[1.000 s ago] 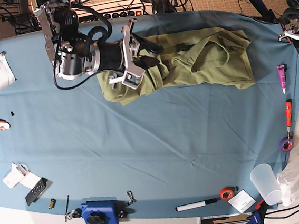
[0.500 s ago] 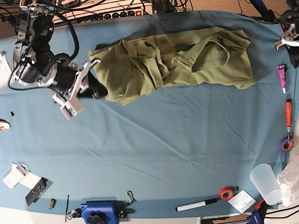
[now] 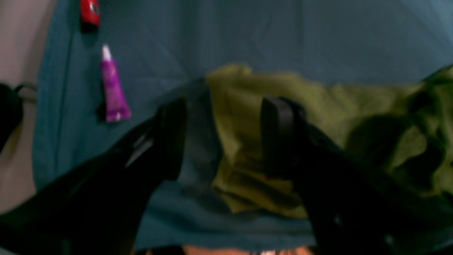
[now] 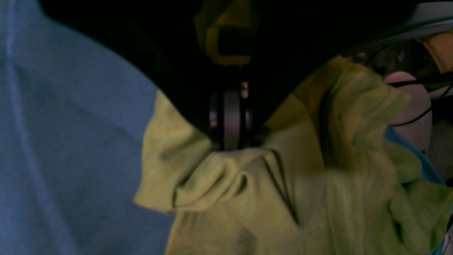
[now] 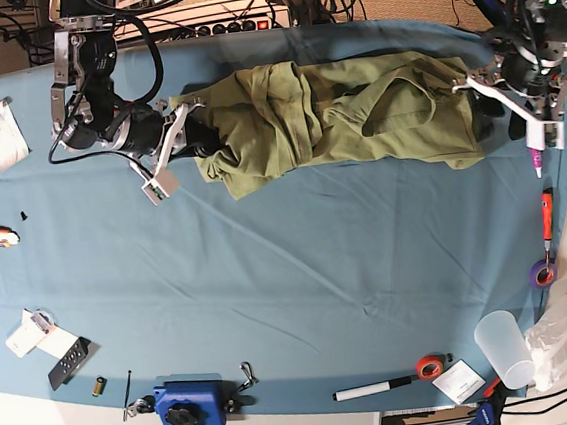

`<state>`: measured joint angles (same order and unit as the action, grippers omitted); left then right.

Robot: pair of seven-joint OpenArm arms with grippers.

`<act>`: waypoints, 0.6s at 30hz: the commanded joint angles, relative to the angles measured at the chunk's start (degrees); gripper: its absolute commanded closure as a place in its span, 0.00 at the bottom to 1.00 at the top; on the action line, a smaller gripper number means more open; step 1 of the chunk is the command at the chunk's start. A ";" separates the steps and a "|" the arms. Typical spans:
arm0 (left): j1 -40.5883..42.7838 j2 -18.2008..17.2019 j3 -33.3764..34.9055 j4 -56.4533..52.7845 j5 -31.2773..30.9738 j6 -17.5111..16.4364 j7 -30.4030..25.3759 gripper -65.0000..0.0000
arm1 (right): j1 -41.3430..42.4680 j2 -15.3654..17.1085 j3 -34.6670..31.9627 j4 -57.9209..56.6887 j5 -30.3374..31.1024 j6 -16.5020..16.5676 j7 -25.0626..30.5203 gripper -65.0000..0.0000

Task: Layout the t-shirt on the table in an organized manner, then fold the t-shirt properly
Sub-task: 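Release the right gripper and grasp the other strip end with the left gripper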

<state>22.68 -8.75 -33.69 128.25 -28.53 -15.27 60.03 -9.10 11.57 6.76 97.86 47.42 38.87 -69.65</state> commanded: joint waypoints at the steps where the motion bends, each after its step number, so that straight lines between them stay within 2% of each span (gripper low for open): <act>1: -0.13 -0.48 0.31 0.00 0.33 0.44 -0.33 0.49 | 0.57 0.50 0.09 0.92 0.76 0.33 0.59 0.98; 5: -0.17 -0.81 0.55 -6.71 -3.93 0.09 2.97 0.48 | 0.57 0.50 0.09 0.92 0.74 0.33 0.39 0.98; 9: -0.61 -2.80 0.50 -13.97 -12.07 -1.22 3.10 0.48 | 0.57 0.52 0.09 0.92 0.70 0.33 -0.52 0.98; 11: -1.57 -3.26 0.00 -16.04 -14.16 -1.36 3.32 0.48 | 0.55 0.52 0.09 0.92 0.70 0.33 -1.16 0.98; 16: -4.37 -3.98 -0.72 -20.09 -14.21 -1.42 4.61 0.48 | 0.57 0.52 0.09 0.92 0.55 0.33 -1.31 0.98; 18: -5.42 -3.93 -0.72 -22.82 -14.47 -3.78 6.40 0.48 | 0.57 0.52 0.09 0.92 0.55 0.33 -1.31 0.98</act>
<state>17.34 -12.10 -34.24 104.55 -41.74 -19.14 67.05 -9.06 11.57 6.72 97.86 47.44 38.87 -70.94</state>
